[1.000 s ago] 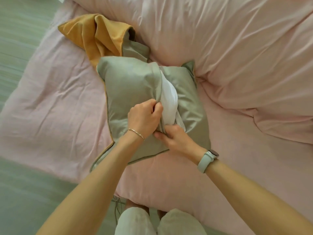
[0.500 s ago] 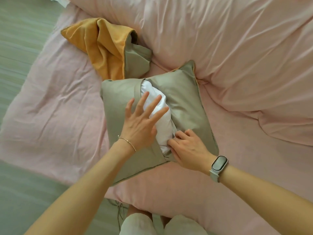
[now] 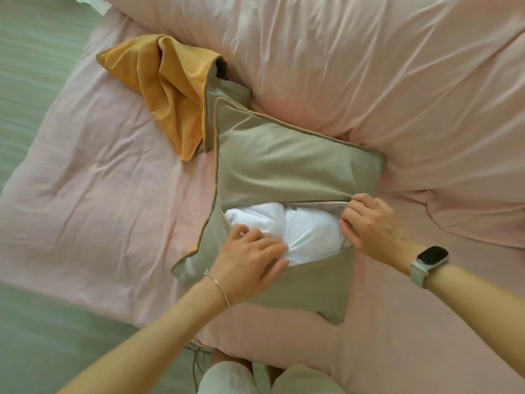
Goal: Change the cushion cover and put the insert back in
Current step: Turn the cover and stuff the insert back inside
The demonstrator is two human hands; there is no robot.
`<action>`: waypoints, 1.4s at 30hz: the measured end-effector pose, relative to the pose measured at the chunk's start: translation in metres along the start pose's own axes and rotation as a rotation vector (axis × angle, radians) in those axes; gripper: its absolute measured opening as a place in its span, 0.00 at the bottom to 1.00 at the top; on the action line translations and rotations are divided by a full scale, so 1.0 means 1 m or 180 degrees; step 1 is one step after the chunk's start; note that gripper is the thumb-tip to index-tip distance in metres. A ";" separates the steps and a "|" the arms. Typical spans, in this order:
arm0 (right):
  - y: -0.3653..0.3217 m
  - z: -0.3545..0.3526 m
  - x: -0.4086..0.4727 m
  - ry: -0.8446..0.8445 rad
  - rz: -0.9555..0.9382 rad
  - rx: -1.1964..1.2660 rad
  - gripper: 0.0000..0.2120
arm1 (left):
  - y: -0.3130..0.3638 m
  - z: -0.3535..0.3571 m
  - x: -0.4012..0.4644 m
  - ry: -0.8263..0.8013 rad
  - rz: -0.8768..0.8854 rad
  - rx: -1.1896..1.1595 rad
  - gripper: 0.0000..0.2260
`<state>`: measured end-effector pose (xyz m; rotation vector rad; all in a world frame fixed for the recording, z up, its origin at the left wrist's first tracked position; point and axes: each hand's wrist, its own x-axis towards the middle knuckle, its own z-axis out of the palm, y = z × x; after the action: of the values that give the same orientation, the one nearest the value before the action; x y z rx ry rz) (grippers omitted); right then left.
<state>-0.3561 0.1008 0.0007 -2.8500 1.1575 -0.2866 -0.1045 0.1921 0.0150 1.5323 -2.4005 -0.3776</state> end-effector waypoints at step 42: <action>-0.111 0.035 0.071 -0.0137 0.1008 0.0781 0.23 | -0.101 0.006 0.087 0.0554 -0.0635 -0.0183 0.12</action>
<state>-0.2235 0.1302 -0.0096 -2.4090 1.4286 -0.3220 -0.0570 0.0726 -0.0189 1.7086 -2.0962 -0.3352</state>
